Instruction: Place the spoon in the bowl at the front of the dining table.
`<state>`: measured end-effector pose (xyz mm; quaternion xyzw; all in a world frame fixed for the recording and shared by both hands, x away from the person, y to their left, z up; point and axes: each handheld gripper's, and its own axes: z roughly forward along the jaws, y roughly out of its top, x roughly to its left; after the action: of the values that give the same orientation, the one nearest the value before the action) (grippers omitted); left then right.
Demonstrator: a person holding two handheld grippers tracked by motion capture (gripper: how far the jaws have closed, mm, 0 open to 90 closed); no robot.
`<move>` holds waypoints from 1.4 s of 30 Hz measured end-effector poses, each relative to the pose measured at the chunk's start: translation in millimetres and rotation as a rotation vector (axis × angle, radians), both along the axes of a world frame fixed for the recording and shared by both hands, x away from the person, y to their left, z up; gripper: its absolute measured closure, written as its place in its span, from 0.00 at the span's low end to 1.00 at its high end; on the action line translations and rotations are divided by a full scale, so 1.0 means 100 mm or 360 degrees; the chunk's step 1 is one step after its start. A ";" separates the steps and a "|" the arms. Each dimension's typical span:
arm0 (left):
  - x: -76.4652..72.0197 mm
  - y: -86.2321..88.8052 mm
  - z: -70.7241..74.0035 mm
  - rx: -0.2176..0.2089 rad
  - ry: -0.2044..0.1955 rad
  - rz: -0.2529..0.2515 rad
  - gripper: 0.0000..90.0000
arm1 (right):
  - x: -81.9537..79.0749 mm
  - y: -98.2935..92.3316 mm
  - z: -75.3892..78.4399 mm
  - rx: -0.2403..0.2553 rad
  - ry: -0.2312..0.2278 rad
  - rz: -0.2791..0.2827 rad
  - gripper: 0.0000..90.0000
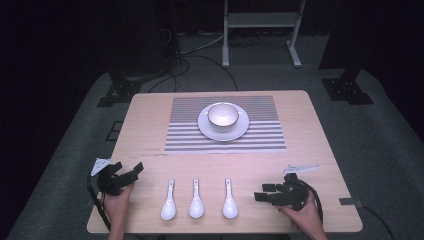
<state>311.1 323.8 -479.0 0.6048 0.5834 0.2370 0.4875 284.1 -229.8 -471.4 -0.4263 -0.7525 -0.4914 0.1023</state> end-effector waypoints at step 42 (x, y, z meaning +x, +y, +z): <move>0.00 0.01 0.00 0.0005 0.0003 0.0009 0.03 | 0.24 0.61 0.13 -0.0025 0.0102 0.0212 0.30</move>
<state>311.5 324.5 -479.1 0.6042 0.5852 0.2386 0.4853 308.6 -169.1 -458.0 -0.3916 -0.7794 -0.4637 0.1554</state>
